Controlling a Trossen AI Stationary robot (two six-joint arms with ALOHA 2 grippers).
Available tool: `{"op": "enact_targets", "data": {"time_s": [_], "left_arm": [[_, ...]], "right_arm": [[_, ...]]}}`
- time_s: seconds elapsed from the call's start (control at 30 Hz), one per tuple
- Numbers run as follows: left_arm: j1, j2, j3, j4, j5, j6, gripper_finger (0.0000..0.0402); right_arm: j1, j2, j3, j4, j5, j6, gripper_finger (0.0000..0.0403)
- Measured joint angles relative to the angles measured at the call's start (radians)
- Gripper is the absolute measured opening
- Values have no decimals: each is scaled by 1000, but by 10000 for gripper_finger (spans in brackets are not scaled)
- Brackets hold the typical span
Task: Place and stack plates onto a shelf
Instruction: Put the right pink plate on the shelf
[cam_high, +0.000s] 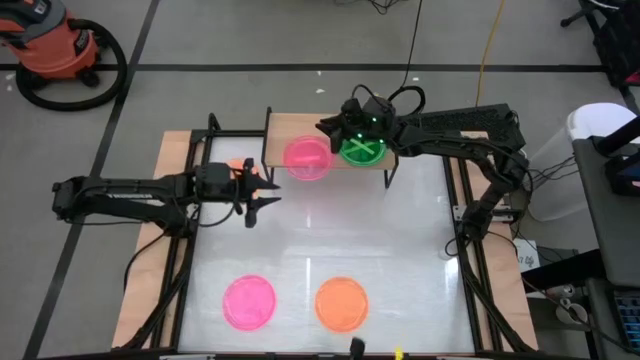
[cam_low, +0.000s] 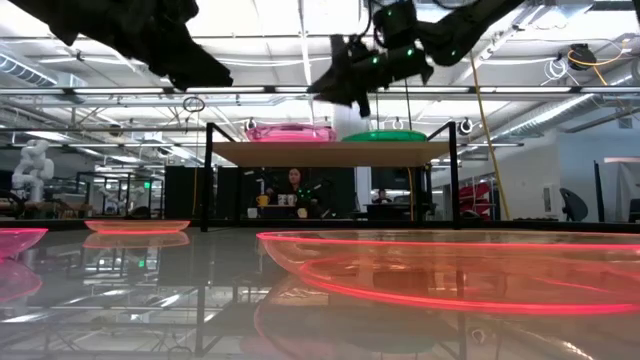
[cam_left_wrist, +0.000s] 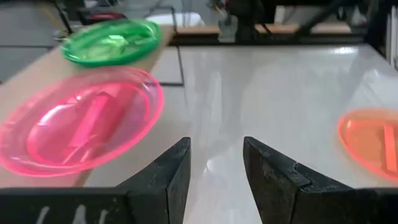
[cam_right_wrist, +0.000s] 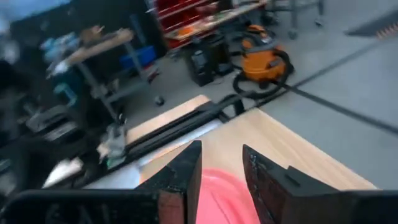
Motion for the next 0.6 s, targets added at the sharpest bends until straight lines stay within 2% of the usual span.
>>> {"op": "enact_targets", "data": {"time_s": [0.13, 0.23, 0.3, 0.5, 0.6], "left_arm": [[-20, 20, 0, 2, 0, 23, 154], [-33, 14, 0, 13, 0, 33, 154], [-38, 5, 0, 27, 0, 32, 154], [-44, 3, 0, 104, -1, 15, 154], [-45, 4, 0, 114, -1, 1, 154]], "right_arm": [[64, -76, 0, -106, -107, -201, 102], [155, -113, 0, -241, -113, -334, 102], [225, -115, 0, -302, -74, -409, 102], [369, -68, 1, -383, 201, -540, 87], [378, -25, 0, -396, 223, -551, 75]]}}
